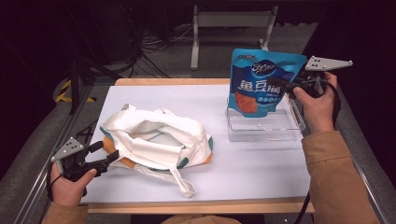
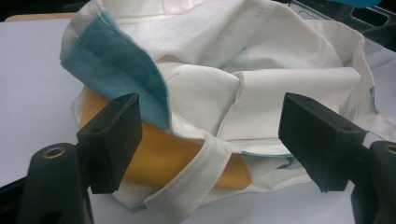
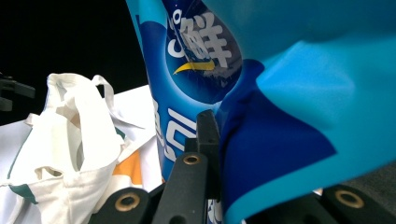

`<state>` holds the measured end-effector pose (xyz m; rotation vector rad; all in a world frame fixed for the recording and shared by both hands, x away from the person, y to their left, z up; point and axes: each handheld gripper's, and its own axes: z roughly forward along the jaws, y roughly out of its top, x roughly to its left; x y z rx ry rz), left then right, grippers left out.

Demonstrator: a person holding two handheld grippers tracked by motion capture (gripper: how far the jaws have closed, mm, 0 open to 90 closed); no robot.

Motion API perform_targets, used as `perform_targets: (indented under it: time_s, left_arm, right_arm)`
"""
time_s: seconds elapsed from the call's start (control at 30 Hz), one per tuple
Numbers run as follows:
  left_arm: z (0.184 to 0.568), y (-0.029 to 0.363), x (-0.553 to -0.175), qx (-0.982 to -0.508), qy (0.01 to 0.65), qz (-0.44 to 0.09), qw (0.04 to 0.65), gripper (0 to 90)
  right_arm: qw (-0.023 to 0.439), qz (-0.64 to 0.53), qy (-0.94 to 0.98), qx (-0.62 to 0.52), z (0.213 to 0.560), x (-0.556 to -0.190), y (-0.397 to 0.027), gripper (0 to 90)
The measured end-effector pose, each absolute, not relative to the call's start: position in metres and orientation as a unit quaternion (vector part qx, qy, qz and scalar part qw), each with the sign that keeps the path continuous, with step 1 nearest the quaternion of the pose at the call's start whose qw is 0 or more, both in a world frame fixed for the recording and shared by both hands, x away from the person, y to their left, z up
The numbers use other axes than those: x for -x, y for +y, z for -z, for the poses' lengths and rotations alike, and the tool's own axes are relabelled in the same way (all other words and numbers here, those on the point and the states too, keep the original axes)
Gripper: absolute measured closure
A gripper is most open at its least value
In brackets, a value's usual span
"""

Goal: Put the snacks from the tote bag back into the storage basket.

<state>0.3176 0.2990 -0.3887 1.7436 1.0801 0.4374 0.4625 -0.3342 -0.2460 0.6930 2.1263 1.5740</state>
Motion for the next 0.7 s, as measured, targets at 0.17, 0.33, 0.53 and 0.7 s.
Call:
perform_targets:
  time_s: [0.17, 0.33, 0.53, 0.7]
  left_arm:
    - [0.39, 0.301, -0.316, -0.719, 0.45, -0.182, 0.498, 22.1]
    - [0.391, 0.301, -0.316, -0.72, 0.451, -0.18, 0.496, 22.1]
    - [0.391, 0.298, -0.317, -0.723, 0.45, -0.178, 0.494, 22.1]
    - [0.391, 0.298, -0.318, -0.723, 0.449, -0.178, 0.494, 22.1]
  right_arm:
    - [0.195, -0.559, 0.765, -0.253, 0.258, -0.466, -0.337, 89.4]
    - [0.192, -0.566, 0.759, -0.257, 0.267, -0.469, -0.341, 89.3]
    - [0.189, -0.561, 0.764, -0.255, 0.272, -0.47, -0.344, 89.4]
    - [0.186, -0.561, 0.765, -0.255, 0.278, -0.47, -0.35, 89.3]
